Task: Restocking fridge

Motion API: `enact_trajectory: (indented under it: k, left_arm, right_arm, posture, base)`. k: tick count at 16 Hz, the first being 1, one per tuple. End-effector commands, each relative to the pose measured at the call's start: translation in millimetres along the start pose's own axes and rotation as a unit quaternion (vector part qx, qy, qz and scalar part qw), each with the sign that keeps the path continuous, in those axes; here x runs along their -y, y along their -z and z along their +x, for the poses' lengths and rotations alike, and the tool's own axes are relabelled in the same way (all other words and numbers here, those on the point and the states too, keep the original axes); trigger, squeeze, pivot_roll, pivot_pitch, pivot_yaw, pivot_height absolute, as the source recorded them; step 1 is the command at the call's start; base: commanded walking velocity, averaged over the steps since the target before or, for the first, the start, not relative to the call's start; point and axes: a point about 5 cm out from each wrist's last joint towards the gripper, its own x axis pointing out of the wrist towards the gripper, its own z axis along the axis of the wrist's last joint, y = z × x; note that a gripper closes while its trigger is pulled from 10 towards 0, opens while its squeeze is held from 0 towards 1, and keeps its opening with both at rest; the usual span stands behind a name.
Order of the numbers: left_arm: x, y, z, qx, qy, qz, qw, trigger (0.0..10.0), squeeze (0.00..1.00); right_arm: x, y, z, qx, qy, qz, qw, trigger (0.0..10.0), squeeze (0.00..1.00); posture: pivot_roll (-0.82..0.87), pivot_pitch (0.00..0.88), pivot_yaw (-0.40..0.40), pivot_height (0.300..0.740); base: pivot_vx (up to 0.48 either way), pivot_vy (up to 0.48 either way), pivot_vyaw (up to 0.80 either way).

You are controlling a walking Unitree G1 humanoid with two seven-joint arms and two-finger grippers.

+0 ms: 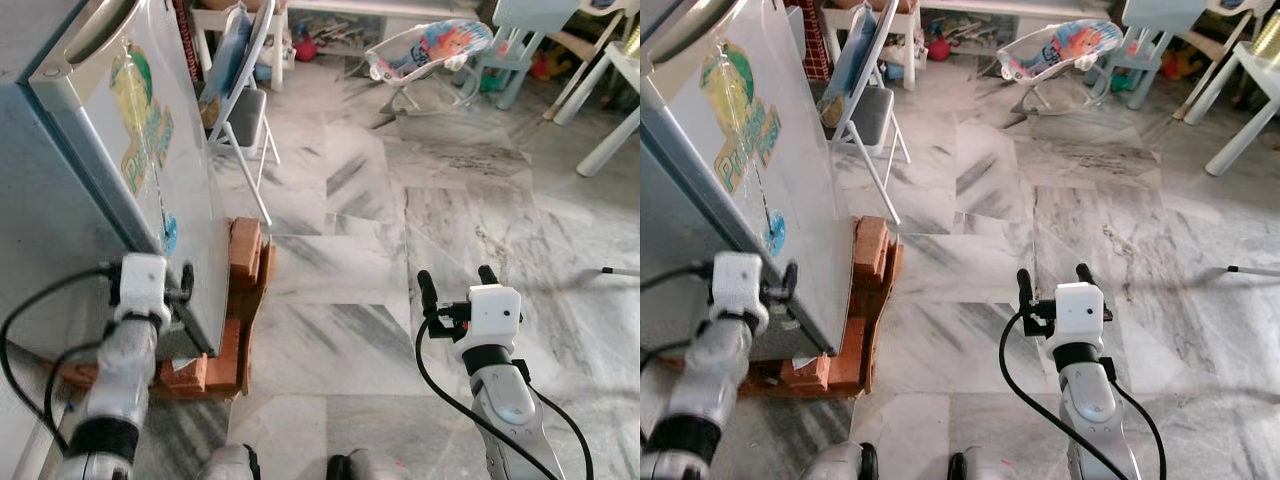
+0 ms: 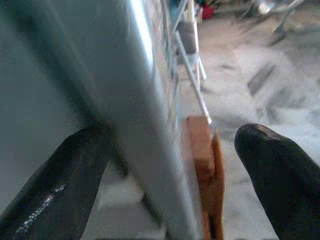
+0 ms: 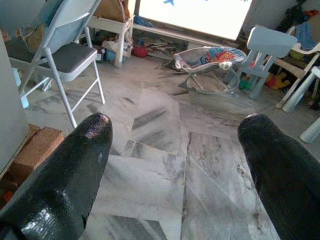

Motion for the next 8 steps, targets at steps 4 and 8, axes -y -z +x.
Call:
enact_trajectory:
  k: [4, 8]
  left_arm:
    - [7.4, -17, 15.4, 0.029, 0.005, -0.008, 1.000, 10.0, 0.00]
    - [22.5, -43, 25.0, 0.081, 0.040, -0.015, 0.996, 10.0, 0.00]
  right_arm:
    - [-0.6, 1, -2.7, 0.000, -0.007, 0.004, 1.000, 10.0, 0.00]
    - [-10.3, 14, -11.1, -0.044, -0.077, 0.011, 0.996, 10.0, 0.00]
  posture:
    - [0.00, 0.121, -0.060, 0.740]
    - [0.00, 0.119, -0.062, 0.740]
  base:
    - [0.000, 0.000, 0.00]
    - [0.000, 0.000, 0.00]
